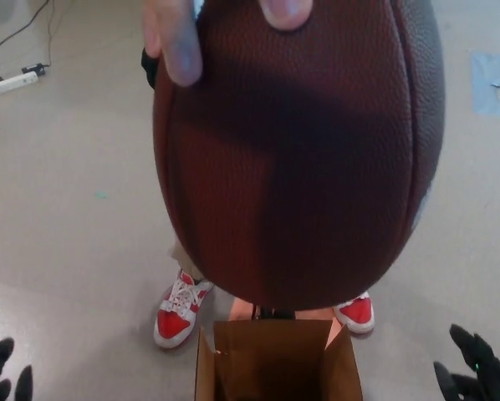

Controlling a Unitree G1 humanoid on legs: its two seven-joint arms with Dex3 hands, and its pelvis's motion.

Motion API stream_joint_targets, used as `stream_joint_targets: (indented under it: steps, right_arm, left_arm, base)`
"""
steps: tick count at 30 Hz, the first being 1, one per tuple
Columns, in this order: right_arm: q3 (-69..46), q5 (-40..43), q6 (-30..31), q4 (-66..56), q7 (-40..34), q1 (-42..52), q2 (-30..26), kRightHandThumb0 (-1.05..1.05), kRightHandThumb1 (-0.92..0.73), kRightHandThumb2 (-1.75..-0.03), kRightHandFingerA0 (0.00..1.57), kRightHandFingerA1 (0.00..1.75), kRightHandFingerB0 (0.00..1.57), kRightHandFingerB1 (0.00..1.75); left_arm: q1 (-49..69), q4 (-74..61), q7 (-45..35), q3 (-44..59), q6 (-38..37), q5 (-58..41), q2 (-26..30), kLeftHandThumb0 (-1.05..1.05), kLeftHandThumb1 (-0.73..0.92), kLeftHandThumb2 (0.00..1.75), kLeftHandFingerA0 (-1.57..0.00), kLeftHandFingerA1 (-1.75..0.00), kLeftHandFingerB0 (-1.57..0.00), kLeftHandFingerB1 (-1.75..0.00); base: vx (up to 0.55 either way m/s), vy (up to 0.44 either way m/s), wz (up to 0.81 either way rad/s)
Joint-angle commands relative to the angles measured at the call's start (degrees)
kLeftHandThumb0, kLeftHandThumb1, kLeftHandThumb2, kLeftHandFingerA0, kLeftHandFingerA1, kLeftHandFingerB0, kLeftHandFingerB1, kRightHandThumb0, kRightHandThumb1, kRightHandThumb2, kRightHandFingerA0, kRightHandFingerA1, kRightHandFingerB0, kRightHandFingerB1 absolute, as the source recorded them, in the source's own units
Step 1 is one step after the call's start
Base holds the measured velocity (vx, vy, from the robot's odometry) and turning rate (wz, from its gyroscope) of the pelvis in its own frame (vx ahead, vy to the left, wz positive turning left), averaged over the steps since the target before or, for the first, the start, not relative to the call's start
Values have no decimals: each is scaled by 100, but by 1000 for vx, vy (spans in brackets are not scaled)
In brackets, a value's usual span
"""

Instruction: Use both hands to pick up a football from a person and place it into a container beneath

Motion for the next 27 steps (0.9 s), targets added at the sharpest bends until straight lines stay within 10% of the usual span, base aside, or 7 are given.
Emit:
stream_joint_targets:
  steps: [1, 14, 20, 21, 23, 25, 27]
  right_arm:
    - [-103, 39, -840, 123, -129, -28, -73, -64, -92, -72, 29, 39, 1, 15]
    - [-697, 772, -1565, -3020, -38, 1057, 287, -92, -89, -120, 28, 47, 0, 10]
    - [-501, 965, -1327, -5357, 21, 1609, 465, -81, -82, -105, 23, 44, 0, 0]
    - [-477, 873, -1348, -5490, -3, 1632, 475, -77, -92, -83, 33, 40, 0, 0]
    - [-300, 574, -1292, -6133, -58, 1734, 551, -88, -90, -118, 31, 50, 0, 7]
    - [-63, 548, -1194, -6674, -7, 1840, 611, -81, -82, -105, 22, 46, 0, 0]
    - [120, 583, -1091, -7022, 44, 1907, 655, -84, -82, -106, 25, 48, 0, 0]
  left_arm:
    - [1, 168, -401, 247, -643, -309, 210, -73, 76, 103, 0, -21, 0, -16]
    - [1480, -3340, -1080, 713, -331, -1416, 13, -86, 76, 107, -1, -35, 0, -10]
    - [2665, -6414, -916, 514, 169, -2121, -192, -79, 72, 107, -5, -35, 0, -27]
    - [2727, -6613, -903, 481, 148, -2133, -189, -79, 92, 69, -11, -30, 0, -20]
    - [2964, -7467, -751, 357, 180, -2065, -170, -83, 92, 69, -12, -31, -1, -23]
    - [3099, -8064, -661, 225, 302, -2114, -146, -86, 92, 69, -15, -29, -1, -26]
    - [3117, -8335, -637, 121, 309, -2166, -165, -87, 74, 110, -11, -37, -1, -28]
  base:
    - [93, 0, 0]
    - [14, 0, 0]
    - [0, 0, 0]
    - [0, 0, 0]
    - [0, 0, 0]
    - [0, 0, 0]
    - [0, 0, 0]
